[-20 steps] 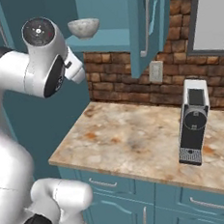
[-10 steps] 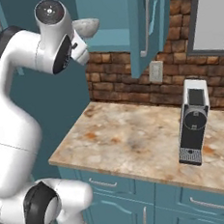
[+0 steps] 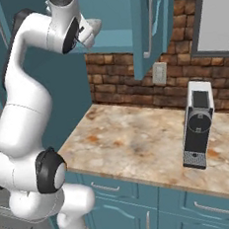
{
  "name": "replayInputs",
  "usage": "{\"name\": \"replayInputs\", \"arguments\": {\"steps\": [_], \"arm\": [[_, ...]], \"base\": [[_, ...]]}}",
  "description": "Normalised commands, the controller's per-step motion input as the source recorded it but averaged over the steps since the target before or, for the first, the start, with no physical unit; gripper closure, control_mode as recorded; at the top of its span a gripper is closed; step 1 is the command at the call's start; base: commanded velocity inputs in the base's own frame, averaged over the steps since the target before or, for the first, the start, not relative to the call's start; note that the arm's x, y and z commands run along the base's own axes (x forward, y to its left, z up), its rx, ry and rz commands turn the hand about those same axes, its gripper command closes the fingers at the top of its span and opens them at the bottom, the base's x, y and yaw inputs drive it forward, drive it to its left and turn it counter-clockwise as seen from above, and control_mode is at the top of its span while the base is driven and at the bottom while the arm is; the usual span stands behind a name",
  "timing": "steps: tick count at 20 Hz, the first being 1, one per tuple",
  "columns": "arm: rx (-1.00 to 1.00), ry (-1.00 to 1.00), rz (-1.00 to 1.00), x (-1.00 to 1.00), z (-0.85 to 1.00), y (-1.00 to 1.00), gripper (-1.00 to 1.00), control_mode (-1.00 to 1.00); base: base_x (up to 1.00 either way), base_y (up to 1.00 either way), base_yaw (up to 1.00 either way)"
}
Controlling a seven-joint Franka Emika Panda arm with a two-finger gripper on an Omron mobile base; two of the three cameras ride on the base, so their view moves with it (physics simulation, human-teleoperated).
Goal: Take the smaller bowl and place it next to the appetizer plate on the dining counter , and place the larger bowl next to the plate with cooked food.
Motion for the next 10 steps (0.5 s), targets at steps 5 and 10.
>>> {"name": "replayInputs", "arguments": {"steps": [5, 10], "arm": [[-0.01, 0.04, 0.0, 0.65, -0.02, 0.0, -1.0, -1.0], [-0.03, 0.01, 0.0, 0.56, -0.09, 0.0, -1.0, -1.0]], "base": [[0.0, 0.0, 0.0], [0.0, 0.0, 0.0]]}}
